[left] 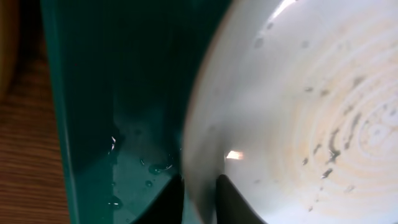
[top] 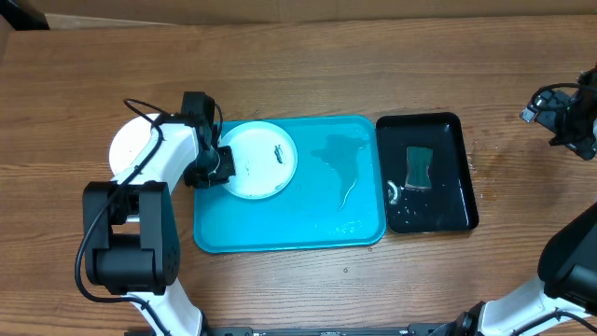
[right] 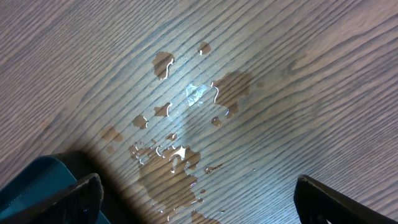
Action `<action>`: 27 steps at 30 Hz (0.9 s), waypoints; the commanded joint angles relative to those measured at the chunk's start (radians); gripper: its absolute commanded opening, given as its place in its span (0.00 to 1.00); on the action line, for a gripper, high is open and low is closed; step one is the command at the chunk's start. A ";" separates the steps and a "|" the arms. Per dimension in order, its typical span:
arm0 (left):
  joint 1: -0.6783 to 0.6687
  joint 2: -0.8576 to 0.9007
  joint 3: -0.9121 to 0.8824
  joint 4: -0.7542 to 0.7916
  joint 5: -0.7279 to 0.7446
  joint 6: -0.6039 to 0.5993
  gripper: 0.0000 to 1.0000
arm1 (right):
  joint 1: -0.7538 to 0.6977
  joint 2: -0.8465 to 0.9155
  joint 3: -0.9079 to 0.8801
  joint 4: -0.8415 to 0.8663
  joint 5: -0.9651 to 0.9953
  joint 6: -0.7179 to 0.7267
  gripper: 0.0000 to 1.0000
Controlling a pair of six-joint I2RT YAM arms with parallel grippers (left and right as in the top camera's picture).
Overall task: Clean dirty plates on tray and stack at the side
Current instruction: 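Grip the white plate rim and slide it toward the tray center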
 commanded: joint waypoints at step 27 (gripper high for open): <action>-0.004 -0.003 0.049 -0.117 0.106 0.038 0.38 | 0.000 -0.004 0.003 0.002 0.002 0.003 1.00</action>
